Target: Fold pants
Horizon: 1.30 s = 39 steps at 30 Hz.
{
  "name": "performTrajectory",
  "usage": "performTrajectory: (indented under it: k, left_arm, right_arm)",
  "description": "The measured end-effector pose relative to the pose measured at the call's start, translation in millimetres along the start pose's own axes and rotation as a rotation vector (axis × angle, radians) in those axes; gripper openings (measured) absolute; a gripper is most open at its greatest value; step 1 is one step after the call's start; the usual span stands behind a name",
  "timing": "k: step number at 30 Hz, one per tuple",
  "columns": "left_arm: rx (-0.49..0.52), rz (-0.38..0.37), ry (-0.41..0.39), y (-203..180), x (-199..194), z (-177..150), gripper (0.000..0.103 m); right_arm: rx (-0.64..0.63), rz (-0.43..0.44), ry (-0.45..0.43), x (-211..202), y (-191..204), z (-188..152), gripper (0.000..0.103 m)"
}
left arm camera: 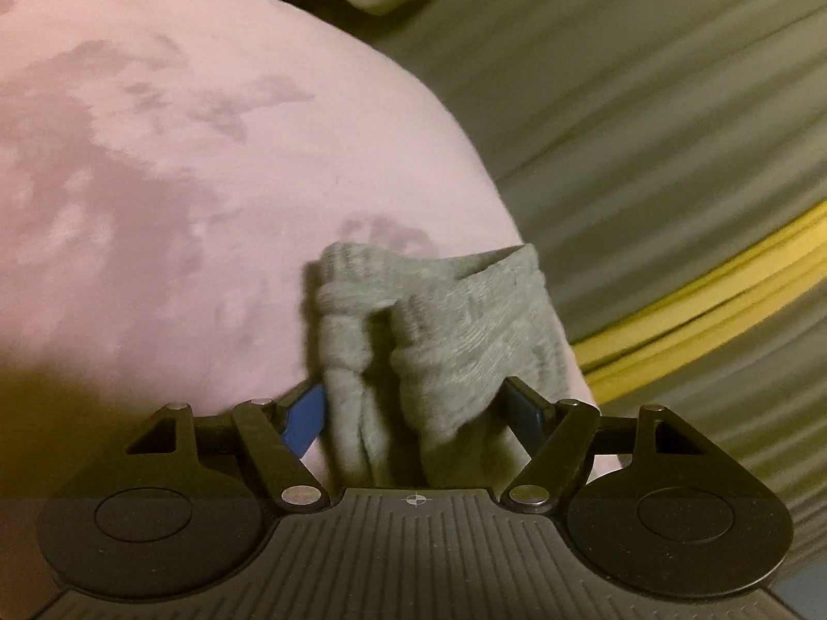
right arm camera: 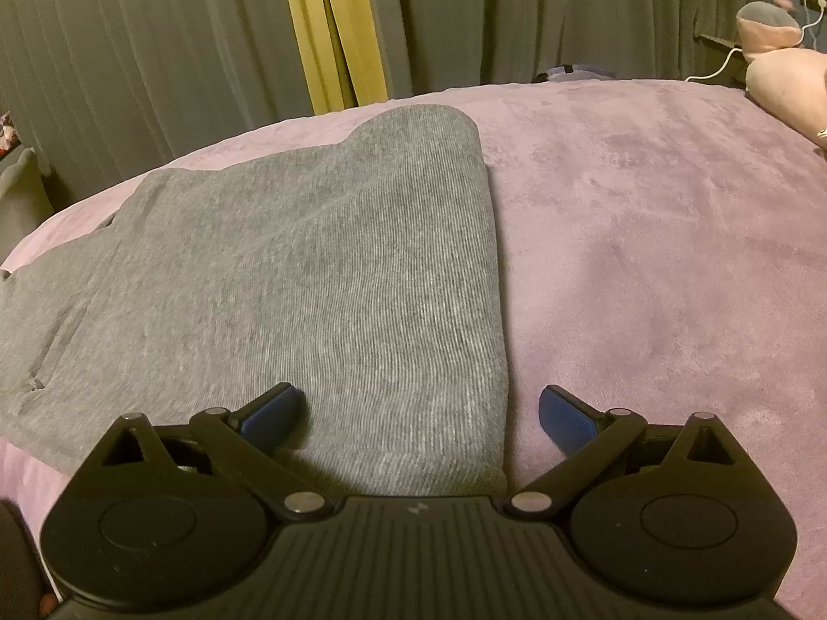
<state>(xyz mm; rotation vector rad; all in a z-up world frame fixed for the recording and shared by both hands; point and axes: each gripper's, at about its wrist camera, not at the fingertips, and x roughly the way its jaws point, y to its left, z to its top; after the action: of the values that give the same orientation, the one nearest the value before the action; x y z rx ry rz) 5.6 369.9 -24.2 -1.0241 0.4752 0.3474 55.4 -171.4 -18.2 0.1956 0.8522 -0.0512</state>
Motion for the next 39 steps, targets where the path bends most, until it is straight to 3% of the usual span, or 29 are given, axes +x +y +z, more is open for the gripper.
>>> performTrajectory:
  k: [4, 7, 11, 12, 15, 18, 22, 27, 30, 33, 35, 36, 39]
  left_arm:
    - [0.027, 0.019, 0.015, -14, 7, 2, 0.079]
    - [0.076, -0.019, 0.018, -16, 14, 0, 0.08]
    - [0.088, 0.009, 0.034, -16, 26, -4, 0.085]
    - [0.085, 0.025, 0.03, -19, 26, -4, 0.082]
    - [0.11, 0.076, 0.007, -31, 22, -7, 0.045]
    - [0.169, 0.067, -0.04, -50, 5, -12, 0.034]
    - [0.428, 0.026, -0.178, -117, -38, -38, 0.032]
    - [0.791, -0.183, -0.262, -224, -92, -114, 0.032]
    - [0.966, -0.3, -0.216, -272, -103, -179, 0.032]
    - [1.137, -0.357, -0.089, -297, -94, -258, 0.034]
    - [1.228, -0.334, 0.051, -299, -75, -316, 0.036]
    - [1.266, -0.305, 0.121, -296, -63, -337, 0.043]
    - [1.408, -0.1, 0.425, -276, -17, -396, 0.05]
  right_arm:
    - [0.004, -0.003, -0.006, 0, 0, 0, 0.099]
    - [0.005, -0.008, -0.01, 0, 1, -1, 0.099]
    - [0.004, -0.013, -0.019, 1, 3, -1, 0.099]
    - [0.004, -0.014, -0.021, 1, 3, -2, 0.099]
    - [0.008, -0.011, -0.02, 1, 2, -1, 0.099]
    - [0.012, -0.01, -0.018, 0, 2, 0, 0.099]
    - [0.035, 0.009, -0.011, -2, -1, 2, 0.099]
    - [0.075, 0.063, -0.019, -8, -9, 6, 0.099]
    - [0.084, 0.086, -0.052, -18, -12, 7, 0.099]
    - [0.099, 0.1, -0.079, -30, -15, 8, 0.099]
    - [0.107, 0.103, -0.094, -39, -19, 8, 0.099]
    - [0.111, 0.1, -0.101, -43, -20, 9, 0.099]
    - [0.131, 0.099, -0.103, -53, -28, 12, 0.099]
